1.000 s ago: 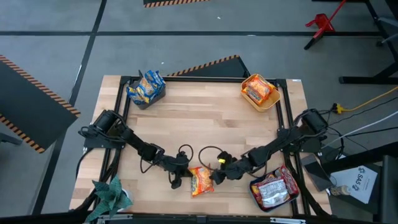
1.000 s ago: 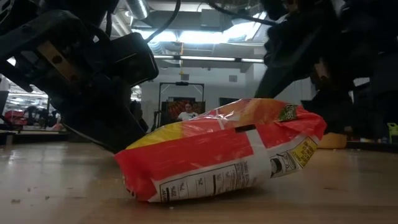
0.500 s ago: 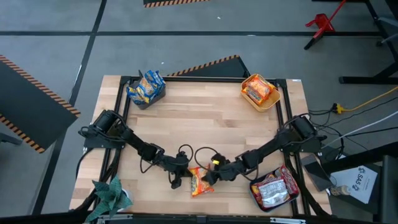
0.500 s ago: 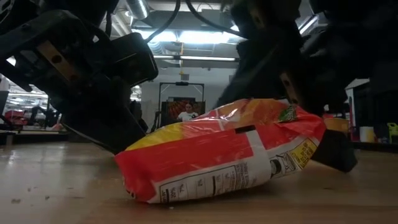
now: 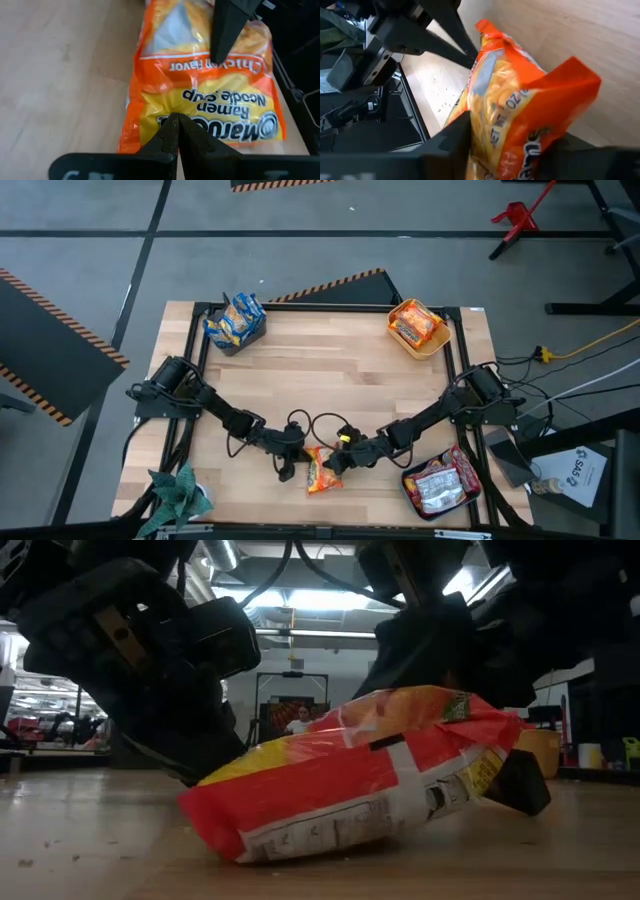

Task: Sort Maruchan noodles
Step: Put the orange noodle pack into the yellow bin

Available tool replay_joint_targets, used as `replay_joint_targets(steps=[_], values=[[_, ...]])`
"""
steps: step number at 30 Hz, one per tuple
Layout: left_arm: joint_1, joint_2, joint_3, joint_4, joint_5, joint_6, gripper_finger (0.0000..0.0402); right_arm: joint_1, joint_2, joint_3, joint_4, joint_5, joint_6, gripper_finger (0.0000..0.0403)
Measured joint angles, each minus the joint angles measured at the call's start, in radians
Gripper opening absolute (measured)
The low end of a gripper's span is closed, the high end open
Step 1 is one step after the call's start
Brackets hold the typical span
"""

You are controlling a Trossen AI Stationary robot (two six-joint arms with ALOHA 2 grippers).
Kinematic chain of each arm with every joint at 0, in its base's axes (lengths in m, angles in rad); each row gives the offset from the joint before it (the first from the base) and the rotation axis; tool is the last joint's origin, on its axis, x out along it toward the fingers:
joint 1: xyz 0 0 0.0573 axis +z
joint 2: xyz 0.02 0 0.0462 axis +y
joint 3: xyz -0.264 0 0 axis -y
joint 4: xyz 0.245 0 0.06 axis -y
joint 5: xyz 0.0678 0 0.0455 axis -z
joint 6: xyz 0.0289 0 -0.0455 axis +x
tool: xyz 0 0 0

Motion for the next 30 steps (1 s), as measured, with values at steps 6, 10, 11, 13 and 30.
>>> replay_joint_targets(steps=[6,10,11,13,30], values=[[0.002,-0.004,0.024,-0.006,0.003,0.009,0.0000,0.000,0.000,-0.001,0.001,-0.017,-0.012,0.0080],[0.003,-0.041,0.028,-0.033,0.021,-0.011,0.0000,0.000,0.001,-0.002,0.009,-0.019,-0.011,0.0035],[0.003,-0.053,0.028,-0.038,0.024,-0.011,0.0000,0.000,0.001,-0.002,0.013,-0.019,-0.012,0.0027],[0.003,-0.094,0.028,-0.076,0.024,-0.012,0.0000,0.000,0.003,-0.003,0.038,-0.021,-0.012,0.0017],[0.004,-0.617,0.032,-0.518,-0.223,0.008,0.0000,-0.173,-0.225,-0.004,-0.148,-0.027,-0.110,0.0024]])
